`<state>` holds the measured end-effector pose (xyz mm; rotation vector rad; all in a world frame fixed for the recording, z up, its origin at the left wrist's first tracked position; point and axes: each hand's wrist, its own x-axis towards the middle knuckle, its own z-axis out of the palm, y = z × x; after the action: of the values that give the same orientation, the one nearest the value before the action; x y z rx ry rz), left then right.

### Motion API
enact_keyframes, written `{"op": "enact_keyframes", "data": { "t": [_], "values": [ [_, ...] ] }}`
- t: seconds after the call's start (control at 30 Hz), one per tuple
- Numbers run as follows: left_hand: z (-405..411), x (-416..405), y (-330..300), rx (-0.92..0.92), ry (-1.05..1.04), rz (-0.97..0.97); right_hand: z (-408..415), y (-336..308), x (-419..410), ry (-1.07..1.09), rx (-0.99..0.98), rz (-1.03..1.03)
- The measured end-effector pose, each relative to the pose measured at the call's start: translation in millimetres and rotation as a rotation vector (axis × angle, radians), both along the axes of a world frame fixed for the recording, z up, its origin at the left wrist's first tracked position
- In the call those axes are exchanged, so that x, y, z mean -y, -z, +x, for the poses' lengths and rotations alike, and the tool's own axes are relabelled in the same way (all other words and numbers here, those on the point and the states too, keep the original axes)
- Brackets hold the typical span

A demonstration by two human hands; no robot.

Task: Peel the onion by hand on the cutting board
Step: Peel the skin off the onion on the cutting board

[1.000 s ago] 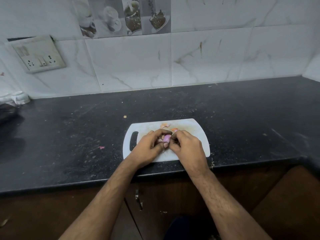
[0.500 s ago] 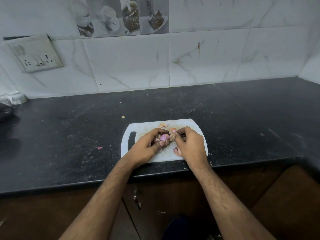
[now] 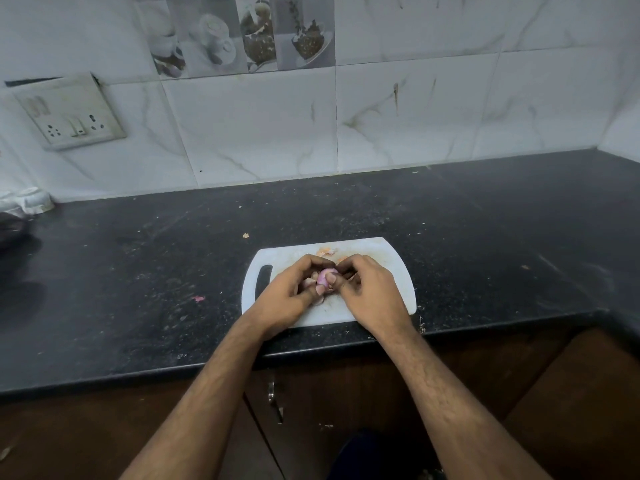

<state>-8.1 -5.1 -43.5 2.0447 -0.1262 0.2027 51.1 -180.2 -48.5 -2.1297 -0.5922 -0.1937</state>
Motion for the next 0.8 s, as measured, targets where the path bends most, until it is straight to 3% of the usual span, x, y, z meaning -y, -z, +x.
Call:
{"op": "enact_keyframes", "data": {
  "t": [0.23, 0.4, 0.8],
  "values": [
    [0.5, -0.8, 1.7, 0.024, 0.016, -0.048, -3.8, 2.9, 1.7, 0.009, 0.091, 0.017],
    [0.6, -1.7, 2.5, 0.021, 0.024, -0.061, -0.5, 1.0, 0.9, 0.028, 0.031, -0.027],
    [-0.5, -1.8, -1.0, 0.104, 0.029, 0.064, 2.3, 0.0, -1.9, 0.064, 0.0, -0.191]
  ]
}}
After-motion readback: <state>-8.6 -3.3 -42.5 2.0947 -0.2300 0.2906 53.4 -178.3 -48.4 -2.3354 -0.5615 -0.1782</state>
